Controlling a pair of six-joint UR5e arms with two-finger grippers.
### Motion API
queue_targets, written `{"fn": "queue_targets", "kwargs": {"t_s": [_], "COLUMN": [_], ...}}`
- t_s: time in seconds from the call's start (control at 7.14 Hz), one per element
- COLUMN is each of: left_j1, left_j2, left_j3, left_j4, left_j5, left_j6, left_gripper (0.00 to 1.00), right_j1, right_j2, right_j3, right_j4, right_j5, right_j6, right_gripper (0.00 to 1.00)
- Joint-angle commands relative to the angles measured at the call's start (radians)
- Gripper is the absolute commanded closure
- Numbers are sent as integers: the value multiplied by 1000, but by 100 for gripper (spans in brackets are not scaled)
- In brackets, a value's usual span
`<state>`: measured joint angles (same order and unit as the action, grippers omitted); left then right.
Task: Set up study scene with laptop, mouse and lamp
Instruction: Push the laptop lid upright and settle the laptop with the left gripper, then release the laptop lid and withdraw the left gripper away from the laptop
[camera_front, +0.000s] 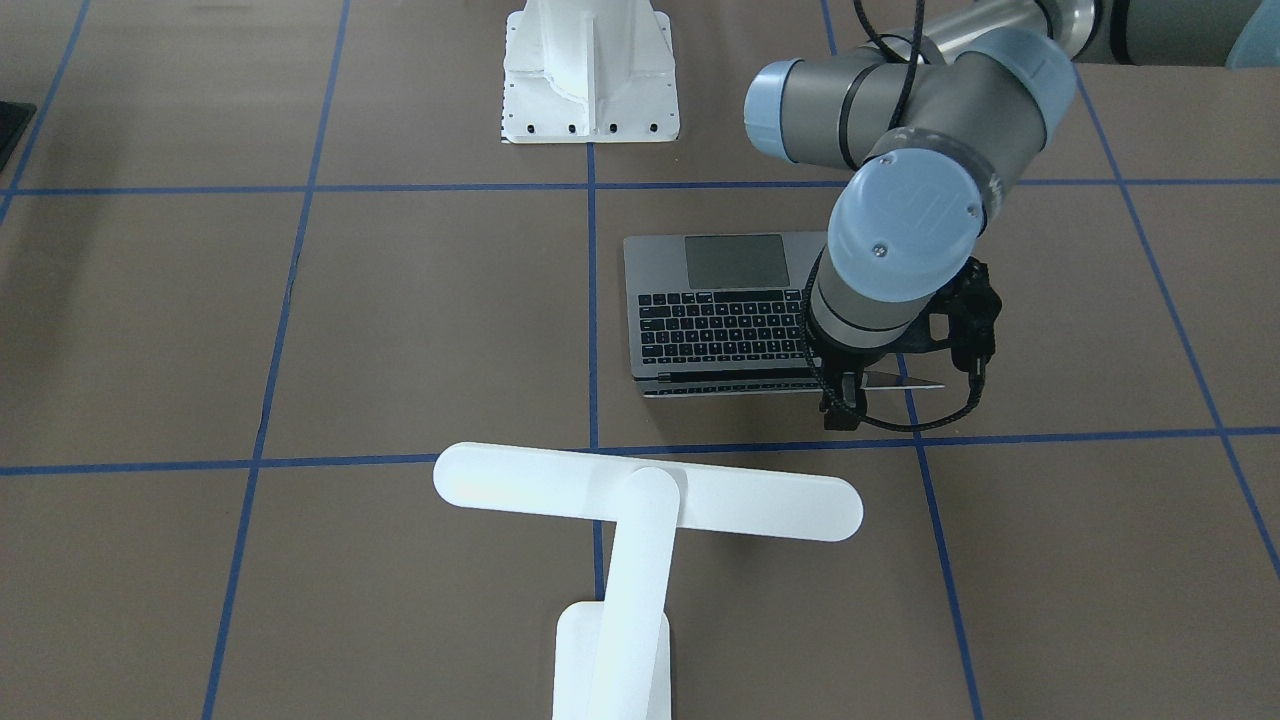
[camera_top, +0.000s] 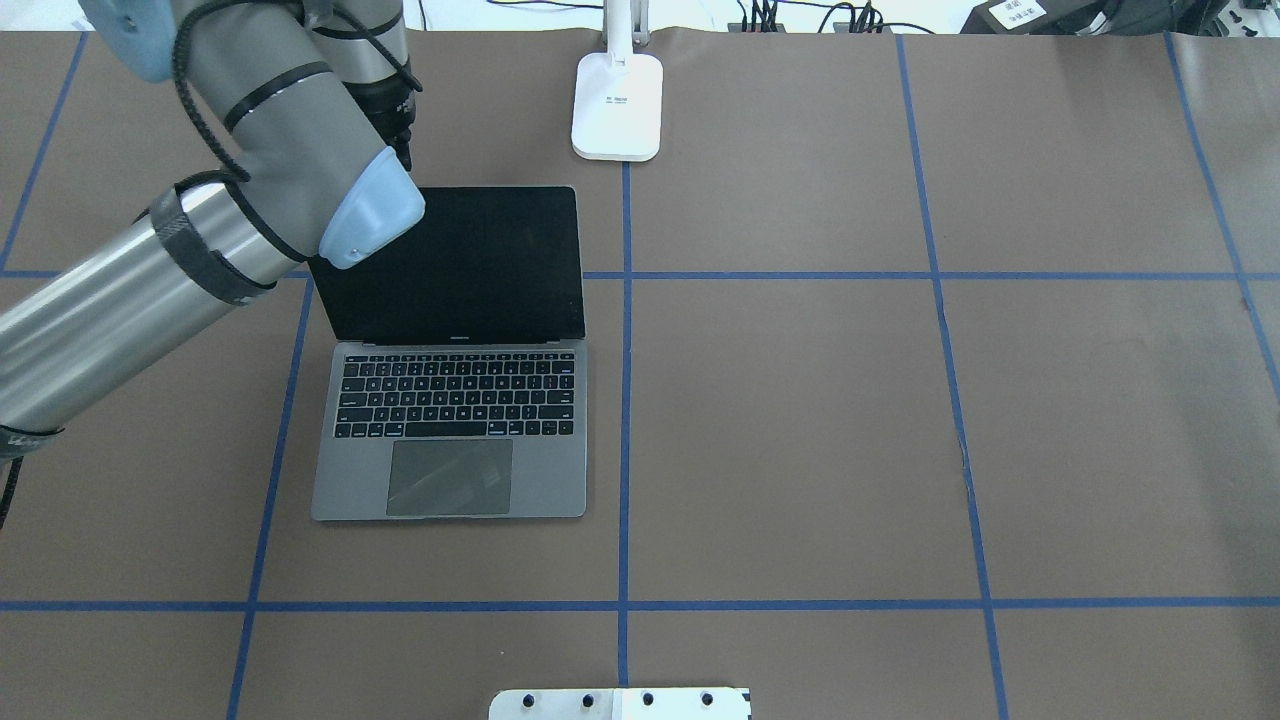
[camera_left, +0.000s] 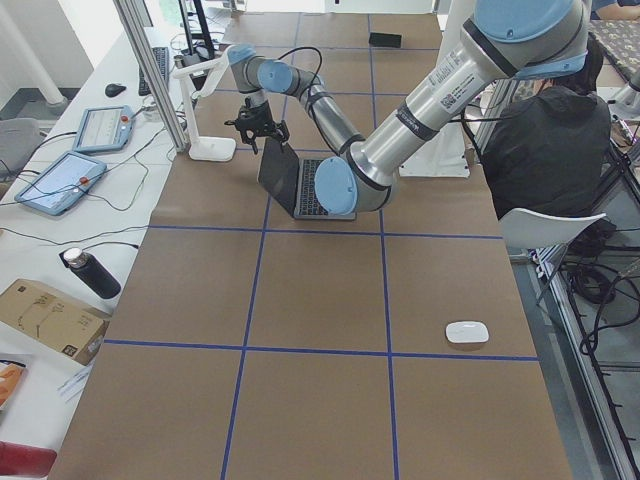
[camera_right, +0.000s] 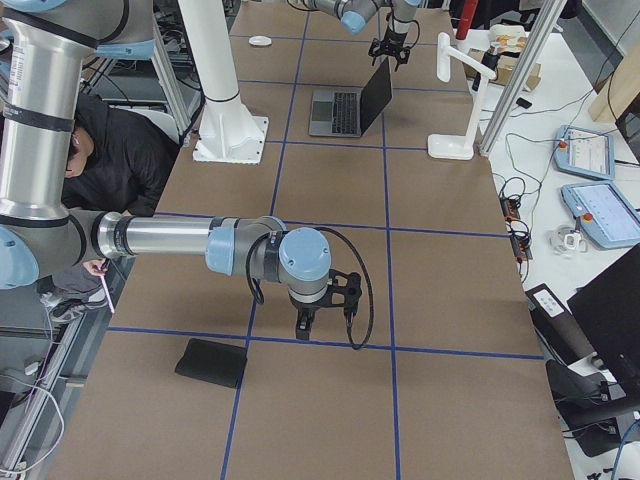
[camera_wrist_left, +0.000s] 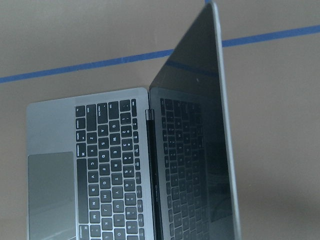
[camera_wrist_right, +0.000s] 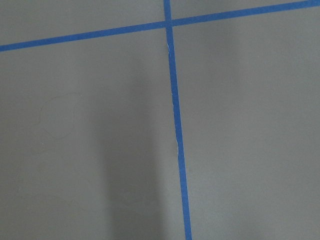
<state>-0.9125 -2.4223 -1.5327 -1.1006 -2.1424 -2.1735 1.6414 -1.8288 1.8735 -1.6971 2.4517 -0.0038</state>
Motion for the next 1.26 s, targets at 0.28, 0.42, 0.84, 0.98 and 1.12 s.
{"fn": "queue_targets", "kwargs": {"t_s": [0.28, 0.42, 0.84, 0.98, 1.12], "left_j1": [-31, -29, -48, -57, -68], "left_j2": [207, 227, 270, 275, 276], "left_j3": [-263, -267, -300, -310, -314], "left_j4": [7, 4, -2, -2, -2], "left_j5": [7, 9, 6, 7, 7], "left_j6": [380, 509, 853, 962, 1039], "left_gripper": [0, 0, 0, 0, 0], "right_j1": [0, 0, 0, -2, -20], "right_j2": [-9, -10, -59, -72, -72], "right_j3": [0, 0, -19, -43, -80], "right_j4": [4, 4, -6, -9, -7], "right_j5": [-10, -16, -25, -25, -25], "right_j6": [-10, -12, -205, -314, -431], "right_gripper": [0, 0, 0, 0, 0]}}
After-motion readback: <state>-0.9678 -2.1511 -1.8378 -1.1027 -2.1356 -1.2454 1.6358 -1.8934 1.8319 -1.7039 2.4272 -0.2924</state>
